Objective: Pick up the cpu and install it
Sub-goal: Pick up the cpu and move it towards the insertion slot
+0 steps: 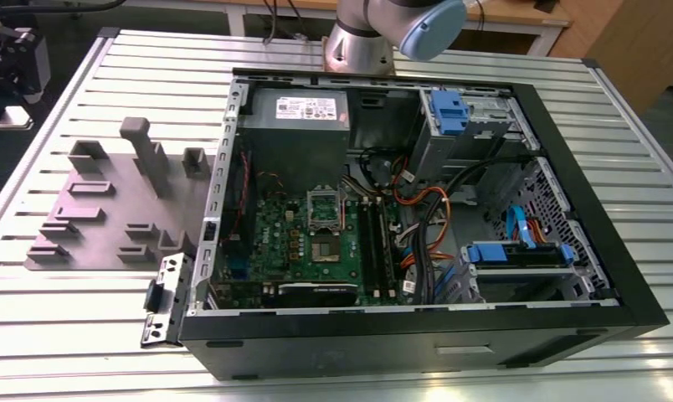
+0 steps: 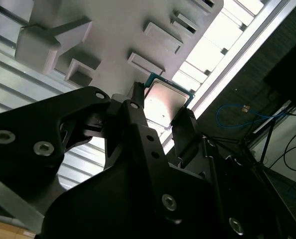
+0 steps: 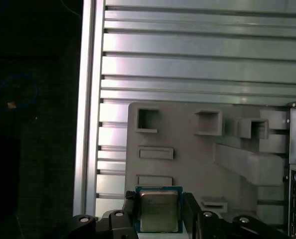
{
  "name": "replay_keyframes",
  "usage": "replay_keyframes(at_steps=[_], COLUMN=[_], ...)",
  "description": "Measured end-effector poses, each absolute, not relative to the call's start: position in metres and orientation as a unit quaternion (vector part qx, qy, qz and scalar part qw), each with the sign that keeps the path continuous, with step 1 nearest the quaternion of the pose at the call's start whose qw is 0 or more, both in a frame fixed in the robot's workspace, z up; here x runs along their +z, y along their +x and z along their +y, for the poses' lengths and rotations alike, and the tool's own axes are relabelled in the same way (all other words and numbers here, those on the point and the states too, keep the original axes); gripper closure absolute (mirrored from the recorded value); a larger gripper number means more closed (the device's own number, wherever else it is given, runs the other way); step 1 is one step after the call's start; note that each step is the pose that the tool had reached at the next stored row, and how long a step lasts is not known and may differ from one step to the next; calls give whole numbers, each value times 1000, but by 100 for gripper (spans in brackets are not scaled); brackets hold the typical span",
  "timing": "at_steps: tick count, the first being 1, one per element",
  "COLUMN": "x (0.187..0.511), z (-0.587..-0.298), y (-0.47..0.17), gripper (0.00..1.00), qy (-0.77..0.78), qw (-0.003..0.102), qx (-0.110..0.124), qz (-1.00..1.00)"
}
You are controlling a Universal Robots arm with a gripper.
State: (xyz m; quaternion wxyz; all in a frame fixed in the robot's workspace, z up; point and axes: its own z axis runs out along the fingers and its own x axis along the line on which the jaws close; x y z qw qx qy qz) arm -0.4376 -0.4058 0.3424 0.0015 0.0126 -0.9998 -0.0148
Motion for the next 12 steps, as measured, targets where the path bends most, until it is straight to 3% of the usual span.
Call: replay_keyframes(at_steps=[12], x=[348], z=[-406], y=[-438], gripper=[53], qy=[13], qw=[1], qx=[-15], qz=[-1000])
